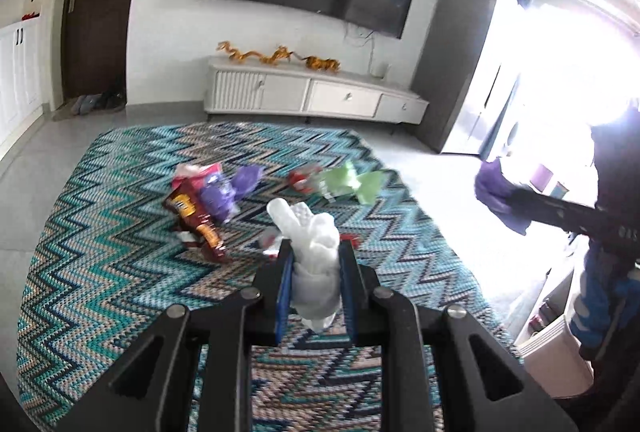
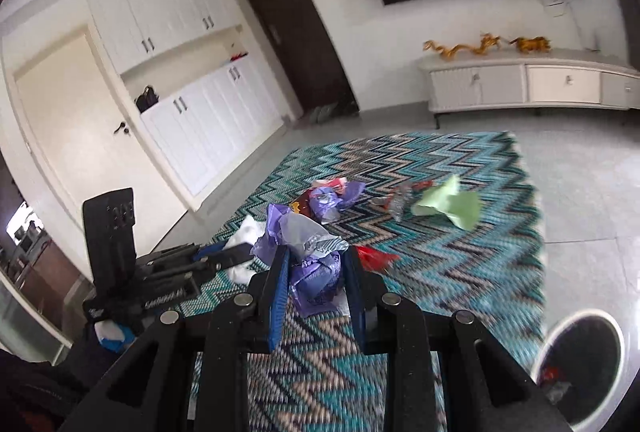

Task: Collect trash
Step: 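Lift both held items and carry them toward the white bin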

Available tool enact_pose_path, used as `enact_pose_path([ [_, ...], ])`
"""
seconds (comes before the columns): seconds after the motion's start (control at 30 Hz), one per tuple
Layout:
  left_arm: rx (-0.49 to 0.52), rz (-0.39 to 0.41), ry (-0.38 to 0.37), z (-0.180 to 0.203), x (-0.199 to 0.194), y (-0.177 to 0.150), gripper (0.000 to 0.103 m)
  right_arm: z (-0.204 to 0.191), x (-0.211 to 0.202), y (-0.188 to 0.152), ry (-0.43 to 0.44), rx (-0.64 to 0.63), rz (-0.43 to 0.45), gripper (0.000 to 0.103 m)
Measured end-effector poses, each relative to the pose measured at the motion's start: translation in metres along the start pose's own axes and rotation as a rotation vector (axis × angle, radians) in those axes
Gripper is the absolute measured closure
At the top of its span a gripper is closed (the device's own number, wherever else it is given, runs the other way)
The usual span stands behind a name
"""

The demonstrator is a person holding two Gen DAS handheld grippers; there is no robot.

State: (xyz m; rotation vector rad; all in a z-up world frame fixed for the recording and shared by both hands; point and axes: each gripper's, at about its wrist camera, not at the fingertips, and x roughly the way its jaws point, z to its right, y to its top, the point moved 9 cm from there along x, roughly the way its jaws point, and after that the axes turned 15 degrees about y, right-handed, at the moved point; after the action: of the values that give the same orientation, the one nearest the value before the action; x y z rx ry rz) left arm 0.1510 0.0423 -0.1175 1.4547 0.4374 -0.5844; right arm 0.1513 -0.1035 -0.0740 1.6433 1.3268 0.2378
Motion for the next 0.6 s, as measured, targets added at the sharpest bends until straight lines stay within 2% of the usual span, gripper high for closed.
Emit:
enact_pose_path([
  [0.3, 0.021, 0.030, -0.076, 0.045, -0.020, 0.002, 0.083, -0.004, -0.089, -0.026, -0.119, 0.033, 0.124, 0.078],
  [0.6, 0.053, 0.036, -0.125, 0.078, -0.035, -0.001, 0.083, -0.001, -0.138, -0.049, -0.178, 0.071, 0.205, 0.078],
])
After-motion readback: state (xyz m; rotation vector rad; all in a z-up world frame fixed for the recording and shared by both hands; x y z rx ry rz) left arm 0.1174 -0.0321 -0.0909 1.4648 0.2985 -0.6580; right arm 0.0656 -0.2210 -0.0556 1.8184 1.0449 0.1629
